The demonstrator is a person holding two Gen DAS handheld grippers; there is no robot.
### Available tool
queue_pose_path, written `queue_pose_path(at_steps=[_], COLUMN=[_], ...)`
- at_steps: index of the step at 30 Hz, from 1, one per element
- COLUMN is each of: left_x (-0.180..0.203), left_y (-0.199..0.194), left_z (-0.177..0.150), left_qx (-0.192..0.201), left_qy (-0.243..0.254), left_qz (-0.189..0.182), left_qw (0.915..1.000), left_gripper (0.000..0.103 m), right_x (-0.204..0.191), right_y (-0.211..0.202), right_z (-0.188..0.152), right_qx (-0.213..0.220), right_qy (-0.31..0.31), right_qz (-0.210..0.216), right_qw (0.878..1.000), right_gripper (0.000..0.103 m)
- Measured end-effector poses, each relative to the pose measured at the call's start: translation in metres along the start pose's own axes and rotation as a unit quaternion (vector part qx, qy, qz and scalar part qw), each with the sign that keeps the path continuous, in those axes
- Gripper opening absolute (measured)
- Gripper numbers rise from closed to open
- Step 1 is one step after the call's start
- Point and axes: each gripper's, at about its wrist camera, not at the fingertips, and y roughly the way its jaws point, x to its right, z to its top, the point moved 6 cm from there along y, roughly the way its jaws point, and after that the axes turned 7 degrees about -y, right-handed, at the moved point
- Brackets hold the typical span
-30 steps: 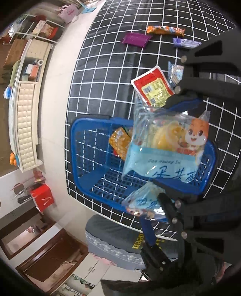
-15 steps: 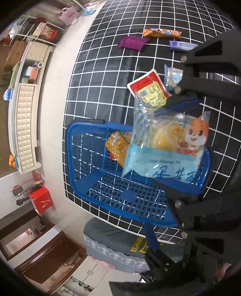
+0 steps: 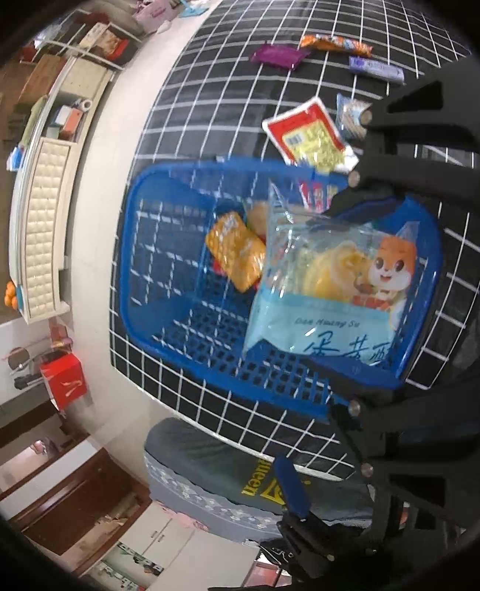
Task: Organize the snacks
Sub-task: 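Open both tools to drop the blue bread bags into the basket, then move both tools back over the remaining snacks on the mat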
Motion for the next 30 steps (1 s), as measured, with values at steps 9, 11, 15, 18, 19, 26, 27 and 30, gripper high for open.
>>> queue_pose_path(at_steps=[9,11,15,18,19,26,27,30], left_x=[-0.031,-0.035,-0.038,-0.037,-0.037,-0.023,-0.02,-0.009], left_y=[0.003,0.006,0.008,0.007,0.007,0.005,0.003,-0.002], left_z=[-0.007,-0.008,-0.011,-0.012,-0.012,-0.008,-0.006,0.0], left_qx=[-0.001,-0.004,-0.006,-0.003,-0.003,-0.001,0.001,0.008], left_qy=[-0.019,-0.02,-0.024,-0.027,-0.028,-0.03,-0.035,-0.046], left_qz=[0.002,0.003,0.005,0.003,0.002,0.004,0.003,-0.005], left_qw=[0.9998,0.9998,0.9997,0.9996,0.9996,0.9995,0.9994,0.9989], left_gripper=[0.074,0.074,0.074,0.074,0.074,0.074,0.074,0.074], right_x=[-0.023,-0.025,-0.029,-0.026,-0.025,-0.009,-0.004,0.013], right_y=[0.03,0.035,0.046,0.045,0.043,0.012,0.006,-0.009], right_z=[0.004,0.004,0.0,-0.003,-0.003,-0.004,-0.005,-0.01], right_qx=[-0.024,-0.03,-0.051,-0.049,-0.046,-0.018,-0.014,-0.004], right_qy=[0.001,0.008,0.022,0.039,0.042,0.036,0.036,0.045], right_qz=[0.012,0.019,0.04,0.052,0.053,0.036,0.032,0.022], right_qw=[1.0,0.999,0.998,0.997,0.997,0.999,0.999,0.999], right_gripper=[0.069,0.071,0.073,0.083,0.085,0.087,0.087,0.087])
